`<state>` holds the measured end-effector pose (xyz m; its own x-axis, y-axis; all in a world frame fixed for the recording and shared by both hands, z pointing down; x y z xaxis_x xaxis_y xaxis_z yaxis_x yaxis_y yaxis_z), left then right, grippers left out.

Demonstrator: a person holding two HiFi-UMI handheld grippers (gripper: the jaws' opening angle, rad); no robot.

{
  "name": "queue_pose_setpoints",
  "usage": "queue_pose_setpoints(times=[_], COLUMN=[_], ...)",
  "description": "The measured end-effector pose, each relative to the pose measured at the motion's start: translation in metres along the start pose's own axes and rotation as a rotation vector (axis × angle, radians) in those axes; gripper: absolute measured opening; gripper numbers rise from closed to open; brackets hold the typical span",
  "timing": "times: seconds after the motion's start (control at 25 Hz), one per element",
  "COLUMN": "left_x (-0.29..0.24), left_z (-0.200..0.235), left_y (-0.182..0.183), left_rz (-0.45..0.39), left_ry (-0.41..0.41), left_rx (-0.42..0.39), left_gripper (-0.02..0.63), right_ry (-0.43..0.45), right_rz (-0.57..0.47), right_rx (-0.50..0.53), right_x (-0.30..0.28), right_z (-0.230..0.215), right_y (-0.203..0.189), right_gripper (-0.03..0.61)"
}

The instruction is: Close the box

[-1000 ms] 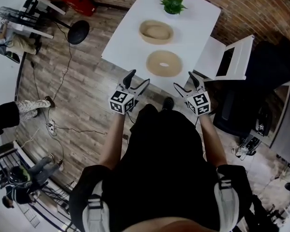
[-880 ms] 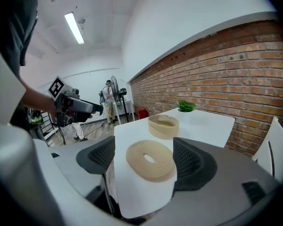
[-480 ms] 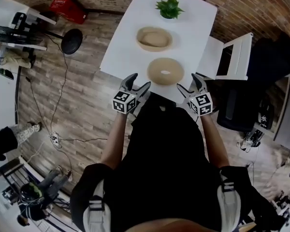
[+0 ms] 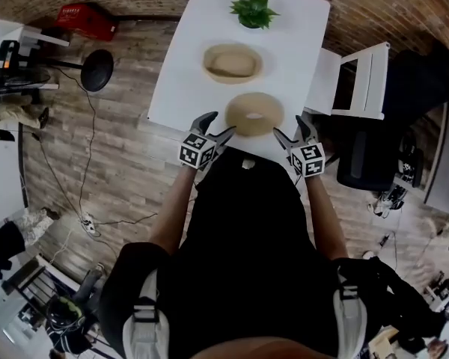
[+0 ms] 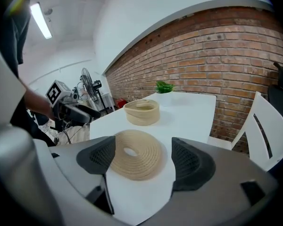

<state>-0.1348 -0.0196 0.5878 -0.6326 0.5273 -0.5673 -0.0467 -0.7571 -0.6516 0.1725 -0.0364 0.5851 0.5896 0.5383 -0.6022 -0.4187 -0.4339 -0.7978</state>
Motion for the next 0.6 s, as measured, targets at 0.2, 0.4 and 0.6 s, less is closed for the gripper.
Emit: queue_pose_setpoints(times=[0.2,0.4,0.6], left_x=[-0.02,-0.038,-0.049], left_z=[0.02,0.036,0.045], left_y=[-0.007,-0.018,-0.027], left_rz=[0.057,0.111,0.135], left_ry=[-0.028,-0.042,-0.029], left_rx=[0.043,0.072,0.107], left_gripper=[0.333,0.333,0.333], right_ry=[-0.018,-0.017,-0.015], right_rz=[0.037,0.069,0.091], right_rx=[-0.034,-0.076,-0.115], right_x=[-0.017,-0.034,-0.047], right_z=[-0.003,-0.006,-0.009], right_y=[-0.009,-0.019,-0.035], right_gripper=[0.362,0.359,0.356])
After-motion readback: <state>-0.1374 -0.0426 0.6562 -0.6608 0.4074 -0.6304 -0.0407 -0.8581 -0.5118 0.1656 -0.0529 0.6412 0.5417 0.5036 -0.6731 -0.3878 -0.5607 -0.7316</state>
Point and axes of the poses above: the fingertips, and each gripper's own axes: x backward along the fingers, z to its left, y out of its top, the point moved 10 cm from there along x, backward along the fingers, and after that the axes turned 12 degrees about x, right-handed, at the moved point
